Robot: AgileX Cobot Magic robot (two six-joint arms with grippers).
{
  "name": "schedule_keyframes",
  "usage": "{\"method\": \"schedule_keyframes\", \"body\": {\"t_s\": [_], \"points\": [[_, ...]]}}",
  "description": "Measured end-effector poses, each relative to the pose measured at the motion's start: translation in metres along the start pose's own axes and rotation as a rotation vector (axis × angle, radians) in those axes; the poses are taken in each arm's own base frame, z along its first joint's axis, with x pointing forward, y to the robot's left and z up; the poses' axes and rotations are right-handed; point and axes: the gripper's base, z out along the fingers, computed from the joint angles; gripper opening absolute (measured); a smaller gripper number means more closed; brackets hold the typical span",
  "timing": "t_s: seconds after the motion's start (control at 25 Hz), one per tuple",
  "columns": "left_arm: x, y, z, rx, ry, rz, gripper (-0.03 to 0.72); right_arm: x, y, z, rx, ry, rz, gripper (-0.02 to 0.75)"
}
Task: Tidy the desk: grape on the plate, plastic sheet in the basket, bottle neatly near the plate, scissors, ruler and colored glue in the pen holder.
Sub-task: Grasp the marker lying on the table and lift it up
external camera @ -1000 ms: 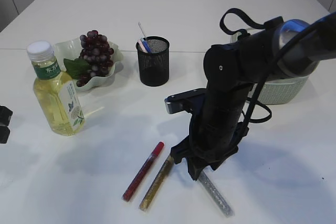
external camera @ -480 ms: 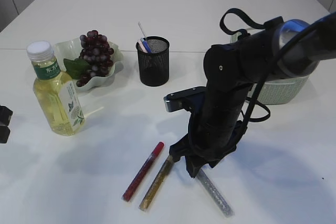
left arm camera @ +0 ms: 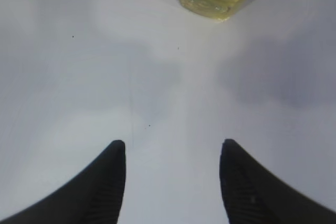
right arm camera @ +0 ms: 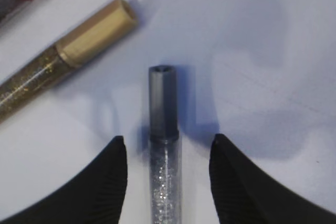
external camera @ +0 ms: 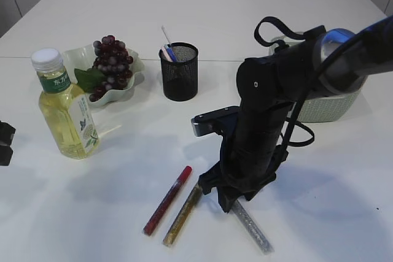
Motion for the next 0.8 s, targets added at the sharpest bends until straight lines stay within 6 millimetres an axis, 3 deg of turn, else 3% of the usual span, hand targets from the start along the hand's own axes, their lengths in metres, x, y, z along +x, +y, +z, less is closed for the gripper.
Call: {"method": "schedule_keyframes", "body": {"t_s": [0.24, 0.8], "points": [[-0.0002, -0.0001, 0.0000, 0.001, -0.002, 0.000, 0.415, 0.0000, -0.0002, 0.0000, 0.003, 0.000, -0.002, 0.380], [-0.0004, -0.0001, 0.0000, 0.002, -0.004, 0.000, 0.415, 0.0000, -0.0007, 0.0000, 0.008, 0.001, -0.013, 0.097]]}}
